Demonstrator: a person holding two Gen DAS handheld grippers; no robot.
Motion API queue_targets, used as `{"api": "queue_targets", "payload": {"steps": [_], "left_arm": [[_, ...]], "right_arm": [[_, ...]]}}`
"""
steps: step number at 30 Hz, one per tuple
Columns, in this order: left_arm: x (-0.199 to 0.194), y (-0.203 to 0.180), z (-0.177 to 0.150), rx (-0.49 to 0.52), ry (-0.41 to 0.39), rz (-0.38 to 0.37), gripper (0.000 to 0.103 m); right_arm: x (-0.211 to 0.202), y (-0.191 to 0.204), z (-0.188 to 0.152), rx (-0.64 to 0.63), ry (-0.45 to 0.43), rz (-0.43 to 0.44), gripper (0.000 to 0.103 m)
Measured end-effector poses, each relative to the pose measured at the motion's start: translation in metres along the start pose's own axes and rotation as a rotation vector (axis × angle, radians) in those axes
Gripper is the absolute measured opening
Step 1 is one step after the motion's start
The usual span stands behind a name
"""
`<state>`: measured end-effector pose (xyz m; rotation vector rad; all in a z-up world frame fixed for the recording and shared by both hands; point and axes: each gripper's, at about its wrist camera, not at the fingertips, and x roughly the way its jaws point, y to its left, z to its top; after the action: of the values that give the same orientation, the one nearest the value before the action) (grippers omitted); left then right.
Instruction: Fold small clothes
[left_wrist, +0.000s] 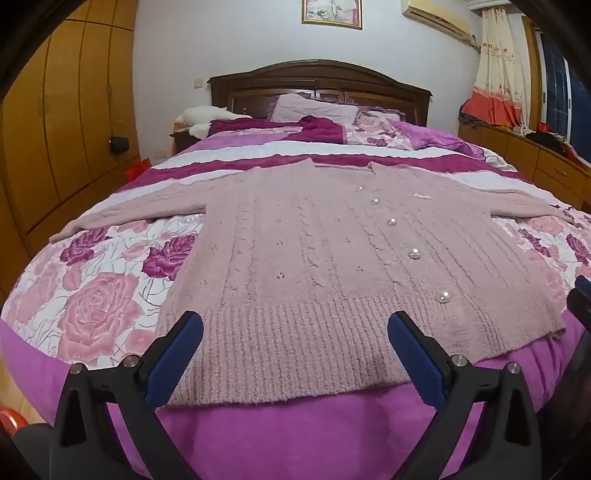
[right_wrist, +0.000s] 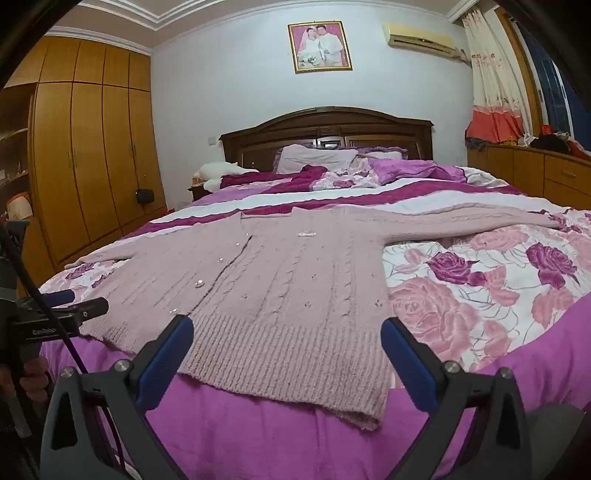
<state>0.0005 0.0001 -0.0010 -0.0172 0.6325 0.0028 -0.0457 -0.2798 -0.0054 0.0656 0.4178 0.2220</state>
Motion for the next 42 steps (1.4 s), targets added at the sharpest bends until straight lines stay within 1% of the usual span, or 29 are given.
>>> {"api": "queue_targets", "payload": {"steps": [3, 4, 5, 7, 10, 13, 15, 22, 28, 31, 35, 42], "left_arm": [[0.005, 0.000, -0.001, -0.001, 0.017, 0.003, 0.083], [0.002, -0.005, 0.005, 0.014, 0.023, 0.008, 0.083], [-0.004, -0.007, 0.002, 0.015, -0.009, 0.003, 0.083], [-0.001, -0.003, 0.004, 0.001, 0.011, -0.009, 0.083], [0.000, 0.001, 0.001, 0.003, 0.002, -0.013, 0.083], [0.003, -0.001, -0.001, 0.006, 0.017, -0.011, 0.083], [0.004, -0.001, -0.001, 0.006, 0.018, -0.012, 0.083], [0.005, -0.001, -0.003, 0.001, 0.020, -0.018, 0.083], [0.006, -0.007, -0.004, 0.019, 0.027, -0.015, 0.083], [0.006, -0.009, -0.004, 0.023, 0.030, -0.009, 0.083], [0.006, -0.008, -0.004, 0.022, 0.033, -0.006, 0.083], [0.007, -0.008, -0.004, 0.021, 0.034, -0.008, 0.083]], "right_arm": [[0.000, 0.001, 0.000, -0.001, 0.005, 0.003, 0.103], [0.000, 0.001, -0.001, -0.001, 0.006, 0.003, 0.103], [0.000, 0.002, -0.001, -0.002, 0.006, 0.004, 0.103], [-0.001, 0.004, -0.005, -0.003, 0.003, 0.005, 0.103], [0.004, -0.003, -0.005, 0.002, 0.022, 0.010, 0.103], [0.006, -0.006, -0.007, 0.010, 0.029, 0.007, 0.103], [0.007, -0.005, -0.005, 0.010, 0.039, -0.005, 0.103], [0.009, -0.005, -0.006, 0.013, 0.055, -0.008, 0.103], [0.011, 0.000, -0.007, -0.015, 0.069, -0.015, 0.103], [0.010, 0.001, -0.007, -0.021, 0.062, -0.013, 0.103], [0.005, -0.001, -0.006, -0.011, 0.041, -0.034, 0.103], [0.006, -0.002, -0.004, -0.003, 0.051, -0.032, 0.103]]}}
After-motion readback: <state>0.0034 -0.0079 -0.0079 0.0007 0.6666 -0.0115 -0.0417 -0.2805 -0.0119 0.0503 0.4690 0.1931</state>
